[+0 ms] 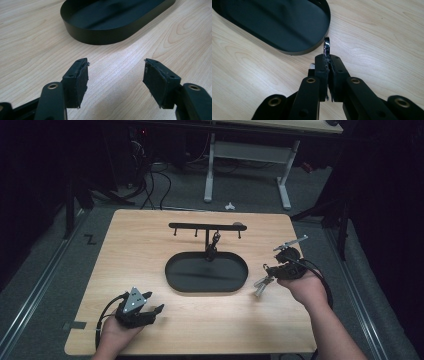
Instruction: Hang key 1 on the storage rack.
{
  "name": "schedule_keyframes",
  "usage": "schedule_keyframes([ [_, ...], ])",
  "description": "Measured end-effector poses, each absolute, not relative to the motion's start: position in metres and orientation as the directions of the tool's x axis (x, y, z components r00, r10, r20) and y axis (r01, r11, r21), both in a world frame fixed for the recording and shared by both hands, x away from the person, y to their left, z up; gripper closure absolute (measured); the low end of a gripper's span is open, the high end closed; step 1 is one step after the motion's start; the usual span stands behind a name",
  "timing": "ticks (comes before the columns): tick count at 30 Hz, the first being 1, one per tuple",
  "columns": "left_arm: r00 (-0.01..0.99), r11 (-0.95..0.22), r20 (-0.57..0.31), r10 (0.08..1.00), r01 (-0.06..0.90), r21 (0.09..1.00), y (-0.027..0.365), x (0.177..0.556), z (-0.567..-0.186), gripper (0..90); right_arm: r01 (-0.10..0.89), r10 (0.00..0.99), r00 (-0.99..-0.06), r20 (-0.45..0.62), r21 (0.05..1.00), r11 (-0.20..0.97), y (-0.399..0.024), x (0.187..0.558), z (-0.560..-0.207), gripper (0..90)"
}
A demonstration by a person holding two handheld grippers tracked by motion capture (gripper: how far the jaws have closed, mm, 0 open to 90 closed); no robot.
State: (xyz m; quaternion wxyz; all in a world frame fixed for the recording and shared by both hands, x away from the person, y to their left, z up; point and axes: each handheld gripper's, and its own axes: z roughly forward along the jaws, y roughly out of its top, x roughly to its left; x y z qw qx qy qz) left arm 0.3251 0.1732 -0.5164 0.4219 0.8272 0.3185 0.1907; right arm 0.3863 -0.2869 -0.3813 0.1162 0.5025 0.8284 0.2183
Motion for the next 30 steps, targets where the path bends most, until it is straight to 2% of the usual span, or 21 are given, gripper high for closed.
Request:
schedule_keyframes([
  [30,0.732,-0.444,0.052,0.679,0.353,0.824,0.171,0.325,-0.515,37.5,0.740,0.849,-0.528,0.014,0.500,0.451,-0.263,0.393,-0.348,86.1],
])
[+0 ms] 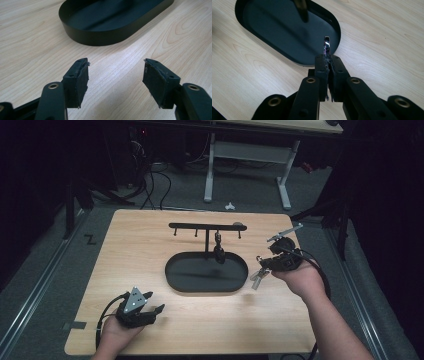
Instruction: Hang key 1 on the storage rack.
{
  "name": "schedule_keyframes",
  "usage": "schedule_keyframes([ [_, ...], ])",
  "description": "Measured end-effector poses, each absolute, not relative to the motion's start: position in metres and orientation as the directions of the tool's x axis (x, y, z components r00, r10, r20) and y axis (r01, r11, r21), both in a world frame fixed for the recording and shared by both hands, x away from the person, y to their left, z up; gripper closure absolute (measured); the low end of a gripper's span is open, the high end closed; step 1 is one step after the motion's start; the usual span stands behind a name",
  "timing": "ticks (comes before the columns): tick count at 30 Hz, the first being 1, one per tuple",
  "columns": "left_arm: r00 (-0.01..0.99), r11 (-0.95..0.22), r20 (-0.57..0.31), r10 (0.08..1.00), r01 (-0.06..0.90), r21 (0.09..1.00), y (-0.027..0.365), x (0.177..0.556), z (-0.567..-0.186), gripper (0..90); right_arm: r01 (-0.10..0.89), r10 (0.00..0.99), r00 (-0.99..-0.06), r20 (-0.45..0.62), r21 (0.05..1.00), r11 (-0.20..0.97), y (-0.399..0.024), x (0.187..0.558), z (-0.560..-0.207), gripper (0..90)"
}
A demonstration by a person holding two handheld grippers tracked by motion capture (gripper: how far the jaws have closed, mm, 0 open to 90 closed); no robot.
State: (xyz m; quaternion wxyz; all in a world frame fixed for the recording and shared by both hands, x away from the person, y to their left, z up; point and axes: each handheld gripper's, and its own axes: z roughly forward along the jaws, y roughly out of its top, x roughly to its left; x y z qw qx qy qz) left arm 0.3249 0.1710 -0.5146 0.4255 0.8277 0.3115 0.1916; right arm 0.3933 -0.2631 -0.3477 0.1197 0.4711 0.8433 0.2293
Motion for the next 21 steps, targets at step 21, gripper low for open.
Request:
schedule_keyframes([
  [21,0.687,-0.414,0.062,0.724,0.362,0.835,0.195,0.304,-0.512,37.5,0.682,0.813,-0.581,0.021,0.558,0.473,-0.225,0.433,-0.327,86.1],
])
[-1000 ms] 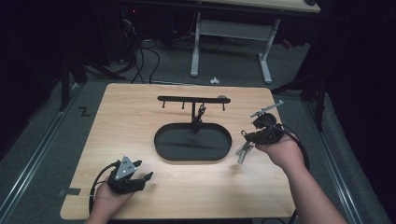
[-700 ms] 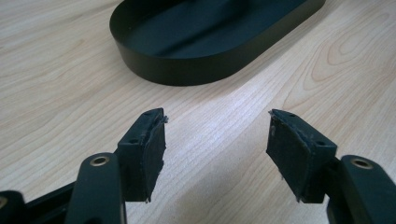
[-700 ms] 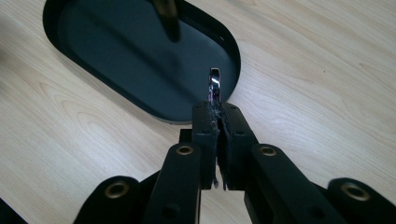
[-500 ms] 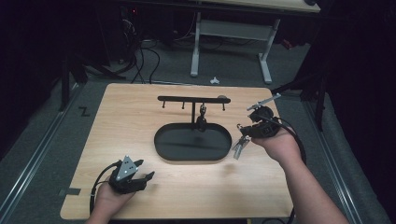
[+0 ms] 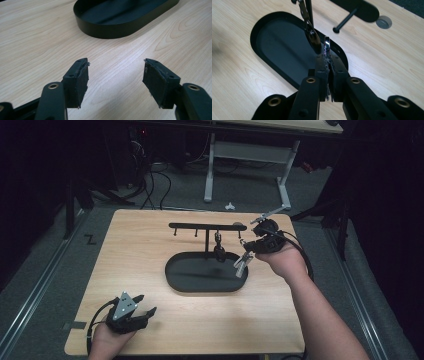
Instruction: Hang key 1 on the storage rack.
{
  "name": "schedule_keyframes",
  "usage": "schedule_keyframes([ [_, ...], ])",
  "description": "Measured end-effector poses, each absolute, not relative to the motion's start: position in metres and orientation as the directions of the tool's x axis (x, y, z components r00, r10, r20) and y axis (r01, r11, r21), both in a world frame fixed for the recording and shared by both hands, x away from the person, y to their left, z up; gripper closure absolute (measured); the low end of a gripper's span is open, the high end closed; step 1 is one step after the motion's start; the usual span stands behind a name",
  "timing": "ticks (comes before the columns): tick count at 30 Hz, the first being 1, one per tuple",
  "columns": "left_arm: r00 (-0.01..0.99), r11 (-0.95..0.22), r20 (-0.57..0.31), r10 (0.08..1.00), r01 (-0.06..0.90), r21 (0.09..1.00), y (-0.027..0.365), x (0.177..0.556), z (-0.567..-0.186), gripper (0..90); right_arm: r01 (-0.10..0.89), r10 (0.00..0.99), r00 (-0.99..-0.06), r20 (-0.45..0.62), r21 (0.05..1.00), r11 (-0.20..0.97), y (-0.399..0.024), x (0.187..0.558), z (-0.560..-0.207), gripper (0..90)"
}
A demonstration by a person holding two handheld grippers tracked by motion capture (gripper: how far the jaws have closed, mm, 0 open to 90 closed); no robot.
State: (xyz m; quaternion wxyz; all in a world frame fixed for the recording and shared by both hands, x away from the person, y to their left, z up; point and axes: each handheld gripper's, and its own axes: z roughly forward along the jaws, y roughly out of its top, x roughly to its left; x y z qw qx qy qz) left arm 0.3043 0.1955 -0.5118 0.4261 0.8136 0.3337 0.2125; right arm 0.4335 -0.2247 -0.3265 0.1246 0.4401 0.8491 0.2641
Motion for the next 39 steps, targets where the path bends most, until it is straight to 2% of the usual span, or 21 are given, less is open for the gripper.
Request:
schedule_keyframes([
  [16,0.674,-0.421,0.067,0.736,0.378,0.824,0.201,0.298,-0.515,37.7,0.684,0.809,-0.587,0.026,0.550,0.479,-0.224,0.460,-0.332,86.0],
  [39,0.692,-0.440,0.073,0.719,0.371,0.818,0.194,0.300,-0.515,37.7,0.682,0.832,-0.554,0.014,0.581,0.444,-0.233,0.464,-0.354,82.6],
])
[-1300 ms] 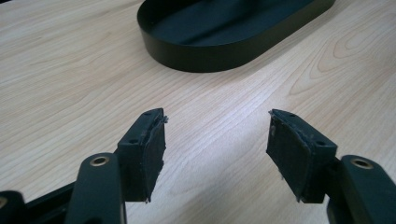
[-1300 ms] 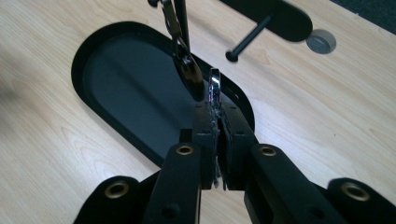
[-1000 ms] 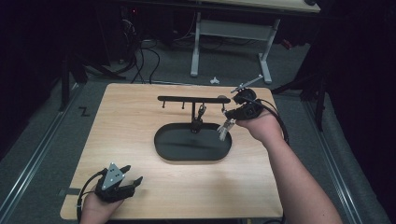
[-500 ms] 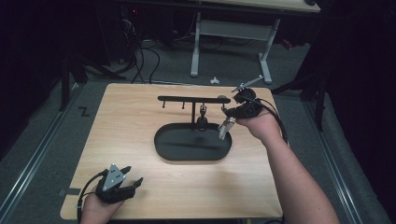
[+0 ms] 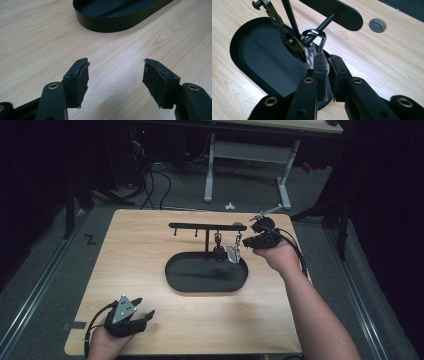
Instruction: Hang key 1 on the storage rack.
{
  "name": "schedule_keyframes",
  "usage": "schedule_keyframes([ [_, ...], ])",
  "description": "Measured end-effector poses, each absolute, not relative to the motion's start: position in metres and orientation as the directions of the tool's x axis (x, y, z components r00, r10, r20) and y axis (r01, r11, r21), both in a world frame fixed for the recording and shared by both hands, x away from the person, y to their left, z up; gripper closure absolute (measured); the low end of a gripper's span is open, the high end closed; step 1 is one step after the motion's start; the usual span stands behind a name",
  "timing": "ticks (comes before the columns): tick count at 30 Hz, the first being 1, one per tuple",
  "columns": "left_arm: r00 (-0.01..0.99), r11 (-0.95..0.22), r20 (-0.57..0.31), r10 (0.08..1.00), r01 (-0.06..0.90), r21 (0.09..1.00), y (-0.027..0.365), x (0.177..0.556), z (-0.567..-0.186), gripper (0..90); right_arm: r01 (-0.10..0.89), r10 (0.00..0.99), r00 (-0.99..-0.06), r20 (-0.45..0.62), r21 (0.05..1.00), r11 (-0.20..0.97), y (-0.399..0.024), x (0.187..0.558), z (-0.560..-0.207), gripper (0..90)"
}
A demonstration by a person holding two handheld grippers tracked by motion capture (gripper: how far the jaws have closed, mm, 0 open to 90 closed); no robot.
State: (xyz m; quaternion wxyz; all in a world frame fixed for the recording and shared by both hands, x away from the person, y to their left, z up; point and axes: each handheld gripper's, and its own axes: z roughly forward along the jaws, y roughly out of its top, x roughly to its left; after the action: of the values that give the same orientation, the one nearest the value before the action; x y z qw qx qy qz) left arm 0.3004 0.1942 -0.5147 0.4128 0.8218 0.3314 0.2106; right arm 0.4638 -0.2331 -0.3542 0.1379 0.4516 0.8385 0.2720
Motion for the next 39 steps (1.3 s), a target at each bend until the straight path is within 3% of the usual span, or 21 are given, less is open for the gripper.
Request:
schedule_keyframes([
  [6,0.694,-0.435,0.075,0.716,0.361,0.825,0.191,0.301,-0.514,37.4,0.697,0.844,-0.536,0.020,0.574,0.430,-0.236,0.459,-0.364,75.8],
  [17,0.713,-0.437,0.065,0.698,0.353,0.827,0.184,0.307,-0.514,37.2,0.699,0.861,-0.509,-0.013,0.578,0.422,-0.249,0.439,-0.401,52.5],
  [28,0.715,-0.419,0.043,0.698,0.358,0.834,0.182,0.313,-0.513,36.8,0.714,0.902,-0.430,0.021,0.620,0.326,-0.276,0.414,-0.444,47.0],
  [39,0.712,-0.425,0.046,0.701,0.365,0.828,0.178,0.318,-0.515,36.7,0.624,0.917,-0.396,-0.040,0.722,0.300,-0.290,0.371,-0.478,37.9],
])
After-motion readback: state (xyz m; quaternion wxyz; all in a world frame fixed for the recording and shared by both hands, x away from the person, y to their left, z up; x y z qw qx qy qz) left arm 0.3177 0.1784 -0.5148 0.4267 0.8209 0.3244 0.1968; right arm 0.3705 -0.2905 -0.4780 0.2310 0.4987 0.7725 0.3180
